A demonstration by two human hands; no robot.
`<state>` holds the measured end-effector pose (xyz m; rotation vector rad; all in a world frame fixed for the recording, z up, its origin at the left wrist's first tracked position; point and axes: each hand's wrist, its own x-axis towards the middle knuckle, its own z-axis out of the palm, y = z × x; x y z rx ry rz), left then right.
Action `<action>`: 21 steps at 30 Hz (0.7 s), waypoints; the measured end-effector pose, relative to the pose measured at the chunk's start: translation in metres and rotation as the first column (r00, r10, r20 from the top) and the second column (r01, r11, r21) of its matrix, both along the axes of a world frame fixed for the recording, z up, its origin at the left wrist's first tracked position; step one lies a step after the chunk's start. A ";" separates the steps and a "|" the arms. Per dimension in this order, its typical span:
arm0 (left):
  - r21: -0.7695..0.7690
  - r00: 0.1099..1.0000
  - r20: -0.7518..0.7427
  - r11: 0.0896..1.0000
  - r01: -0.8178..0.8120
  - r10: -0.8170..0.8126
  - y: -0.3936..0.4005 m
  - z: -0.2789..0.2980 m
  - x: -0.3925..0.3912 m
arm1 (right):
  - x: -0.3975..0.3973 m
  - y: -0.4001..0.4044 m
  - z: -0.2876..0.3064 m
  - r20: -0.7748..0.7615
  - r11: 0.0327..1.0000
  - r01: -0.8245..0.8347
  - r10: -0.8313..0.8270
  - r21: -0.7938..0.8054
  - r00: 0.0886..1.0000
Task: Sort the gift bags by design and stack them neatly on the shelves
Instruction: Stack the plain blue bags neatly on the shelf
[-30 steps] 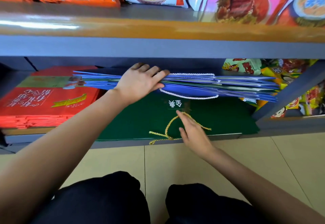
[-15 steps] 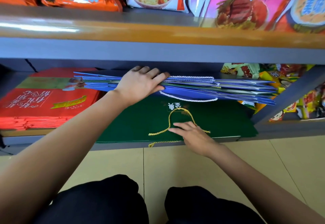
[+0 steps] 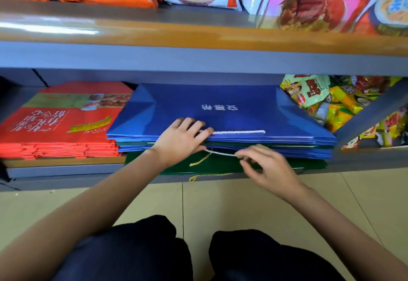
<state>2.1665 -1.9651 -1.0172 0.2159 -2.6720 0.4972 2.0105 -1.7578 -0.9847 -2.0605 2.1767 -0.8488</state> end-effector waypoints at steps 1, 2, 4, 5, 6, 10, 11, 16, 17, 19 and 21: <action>0.010 0.999 0.043 1.000 0.002 -0.003 0.005 -0.011 0.003 | -0.007 0.002 0.001 -0.056 0.999 0.041 -0.040 0.013 0.998; 0.008 0.997 0.077 1.000 0.006 -0.007 0.009 -0.021 0.007 | -0.015 0.001 0.000 -0.119 0.991 0.089 -0.077 0.099 0.990; 0.006 0.993 0.122 1.000 -0.008 0.008 0.014 -0.031 0.011 | -0.026 -0.003 -0.009 -0.241 0.904 0.192 -0.103 0.382 0.965; 0.020 0.991 0.134 0.999 -0.029 0.026 0.017 -0.032 0.012 | -0.029 -0.006 -0.014 -0.281 0.846 0.230 -0.100 0.482 0.955; 0.045 0.988 0.147 0.998 -0.054 0.047 0.019 -0.033 0.012 | -0.033 -0.011 -0.018 -0.308 0.809 0.254 -0.095 0.531 0.947; 0.150 0.965 0.234 0.976 -0.156 0.118 0.027 -0.028 0.011 | -0.046 -0.027 -0.022 -0.371 0.780 0.276 -0.060 0.562 0.927; 0.171 0.952 0.277 0.968 -0.183 0.131 0.026 -0.027 0.011 | -0.048 -0.029 -0.021 -0.393 0.775 0.276 -0.039 0.568 0.919; 0.184 0.892 0.414 0.943 -0.278 0.183 0.029 -0.022 0.011 | -0.054 -0.027 -0.025 -0.420 0.756 0.248 0.039 0.606 0.907; 0.184 0.882 0.432 0.939 -0.290 0.188 0.028 -0.021 0.012 | -0.055 -0.026 -0.025 -0.430 0.751 0.247 0.054 0.612 0.901; 0.176 0.852 0.482 0.929 -0.325 0.207 0.028 -0.017 0.014 | -0.058 -0.024 -0.024 -0.464 0.754 0.250 0.082 0.608 0.882; 0.171 0.827 0.523 0.925 -0.339 0.207 0.028 -0.013 0.015 | -0.058 -0.024 -0.023 -0.481 0.759 0.244 0.103 0.604 0.871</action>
